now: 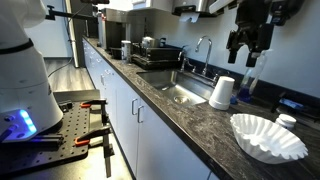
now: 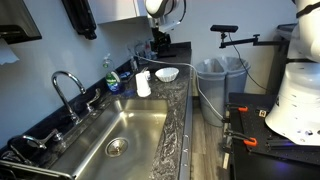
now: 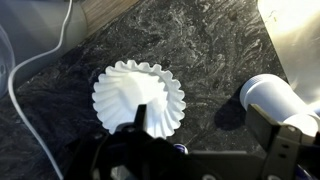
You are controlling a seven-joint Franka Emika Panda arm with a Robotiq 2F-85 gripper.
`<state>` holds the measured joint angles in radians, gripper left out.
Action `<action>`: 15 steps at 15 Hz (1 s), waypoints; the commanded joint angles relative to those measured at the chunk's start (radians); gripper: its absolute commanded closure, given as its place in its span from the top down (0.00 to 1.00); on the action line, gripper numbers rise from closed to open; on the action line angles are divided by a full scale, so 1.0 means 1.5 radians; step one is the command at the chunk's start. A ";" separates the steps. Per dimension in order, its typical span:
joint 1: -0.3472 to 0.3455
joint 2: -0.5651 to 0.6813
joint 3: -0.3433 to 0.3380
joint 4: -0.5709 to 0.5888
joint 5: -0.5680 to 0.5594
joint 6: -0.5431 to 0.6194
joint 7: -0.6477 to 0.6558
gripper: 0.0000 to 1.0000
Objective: Pick up the bottle and put it on the bowl
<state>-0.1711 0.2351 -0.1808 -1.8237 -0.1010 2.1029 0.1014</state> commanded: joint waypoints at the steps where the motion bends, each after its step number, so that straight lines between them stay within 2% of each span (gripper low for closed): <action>1: 0.000 0.006 0.002 0.015 0.005 -0.014 -0.002 1.00; 6: -0.001 0.021 0.004 0.038 0.011 -0.037 0.007 1.00; 11: -0.015 0.090 -0.001 0.064 0.026 0.050 0.009 1.00; 15: -0.031 0.172 -0.003 0.135 0.055 0.049 0.022 1.00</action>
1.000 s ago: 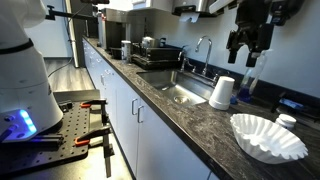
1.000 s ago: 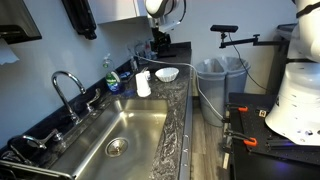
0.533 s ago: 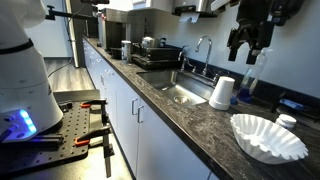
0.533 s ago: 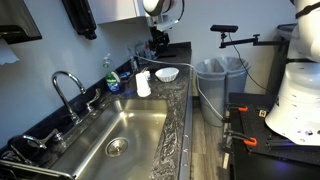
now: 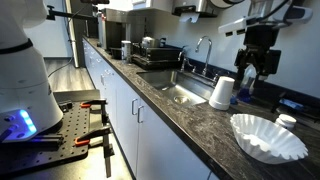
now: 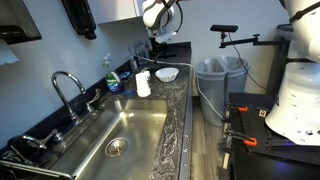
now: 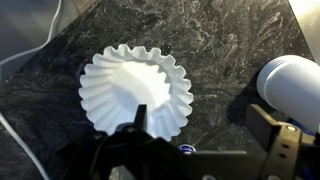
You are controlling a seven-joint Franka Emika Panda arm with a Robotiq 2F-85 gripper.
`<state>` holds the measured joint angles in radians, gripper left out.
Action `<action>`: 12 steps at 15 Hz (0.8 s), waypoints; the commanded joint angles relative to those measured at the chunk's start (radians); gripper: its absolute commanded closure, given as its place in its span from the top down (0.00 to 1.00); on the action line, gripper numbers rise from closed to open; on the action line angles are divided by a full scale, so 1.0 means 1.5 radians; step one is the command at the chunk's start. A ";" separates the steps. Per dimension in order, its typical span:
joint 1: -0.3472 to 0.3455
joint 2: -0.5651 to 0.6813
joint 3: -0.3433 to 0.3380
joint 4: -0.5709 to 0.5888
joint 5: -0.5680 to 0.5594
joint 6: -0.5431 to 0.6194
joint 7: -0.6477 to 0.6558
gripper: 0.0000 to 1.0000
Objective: Pick up the bottle and put it on the bowl
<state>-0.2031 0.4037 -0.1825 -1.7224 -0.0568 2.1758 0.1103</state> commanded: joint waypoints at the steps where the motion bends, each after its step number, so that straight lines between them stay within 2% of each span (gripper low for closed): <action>1: -0.014 0.079 0.000 0.086 0.034 0.009 0.013 1.00; 6: -0.036 0.180 0.004 0.206 0.078 0.016 0.019 1.00; 12: -0.044 0.262 -0.002 0.318 0.082 0.062 0.062 1.00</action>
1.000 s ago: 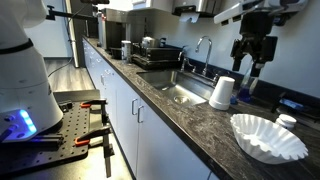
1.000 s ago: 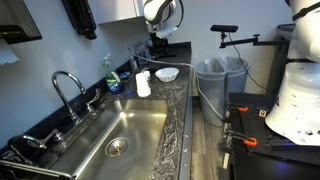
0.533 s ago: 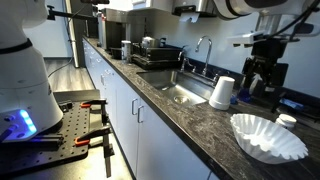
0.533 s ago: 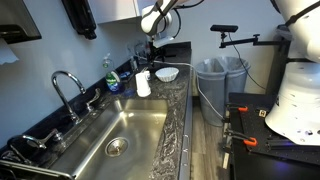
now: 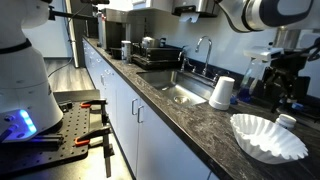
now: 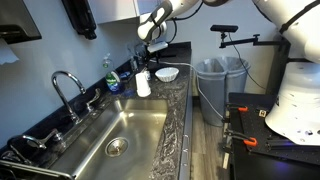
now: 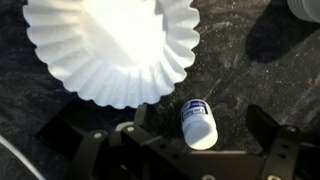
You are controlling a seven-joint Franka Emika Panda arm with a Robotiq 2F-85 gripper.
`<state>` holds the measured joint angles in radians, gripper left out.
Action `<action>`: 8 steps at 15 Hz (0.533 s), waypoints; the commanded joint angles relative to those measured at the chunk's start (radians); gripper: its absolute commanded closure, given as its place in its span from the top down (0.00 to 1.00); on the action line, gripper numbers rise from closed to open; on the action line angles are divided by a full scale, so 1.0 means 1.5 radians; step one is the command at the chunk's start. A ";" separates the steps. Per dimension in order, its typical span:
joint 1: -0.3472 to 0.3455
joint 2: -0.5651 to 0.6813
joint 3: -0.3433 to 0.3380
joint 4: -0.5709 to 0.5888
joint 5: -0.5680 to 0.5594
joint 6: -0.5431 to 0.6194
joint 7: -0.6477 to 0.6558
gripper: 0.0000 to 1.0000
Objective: Pick up the bottle and put it on the bowl
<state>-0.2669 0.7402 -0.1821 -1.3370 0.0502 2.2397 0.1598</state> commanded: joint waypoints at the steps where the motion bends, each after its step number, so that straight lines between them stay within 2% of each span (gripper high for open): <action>1: -0.002 0.047 -0.004 0.073 0.010 0.029 0.037 1.00; 8: 0.000 0.102 -0.004 0.131 0.006 0.054 0.066 1.00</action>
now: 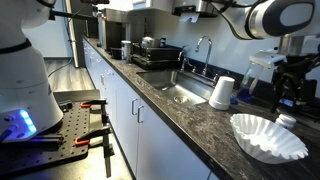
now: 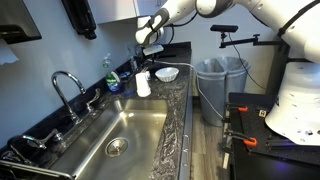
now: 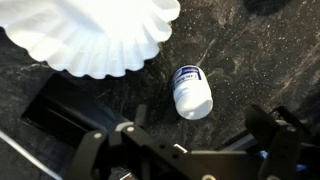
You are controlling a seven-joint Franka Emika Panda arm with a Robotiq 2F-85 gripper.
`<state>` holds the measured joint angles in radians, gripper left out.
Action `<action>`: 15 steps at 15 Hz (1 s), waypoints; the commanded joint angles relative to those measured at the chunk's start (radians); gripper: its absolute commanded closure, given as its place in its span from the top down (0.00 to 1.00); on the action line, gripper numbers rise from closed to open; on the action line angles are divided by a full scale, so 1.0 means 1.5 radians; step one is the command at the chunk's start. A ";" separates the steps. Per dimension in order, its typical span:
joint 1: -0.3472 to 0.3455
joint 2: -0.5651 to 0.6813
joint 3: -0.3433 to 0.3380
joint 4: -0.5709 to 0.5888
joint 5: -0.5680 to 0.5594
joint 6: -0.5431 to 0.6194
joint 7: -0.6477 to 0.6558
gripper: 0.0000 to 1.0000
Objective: Pick up the bottle and put it on the bowl
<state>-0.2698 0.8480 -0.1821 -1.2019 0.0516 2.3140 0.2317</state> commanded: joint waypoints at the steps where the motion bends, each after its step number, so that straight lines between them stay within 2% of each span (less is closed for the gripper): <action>1: -0.001 0.036 -0.001 0.048 0.007 0.002 0.015 1.00; 15: -0.026 0.087 0.012 0.061 0.013 0.003 0.004 1.00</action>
<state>-0.2937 0.9597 -0.1753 -1.1428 0.0539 2.3169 0.2391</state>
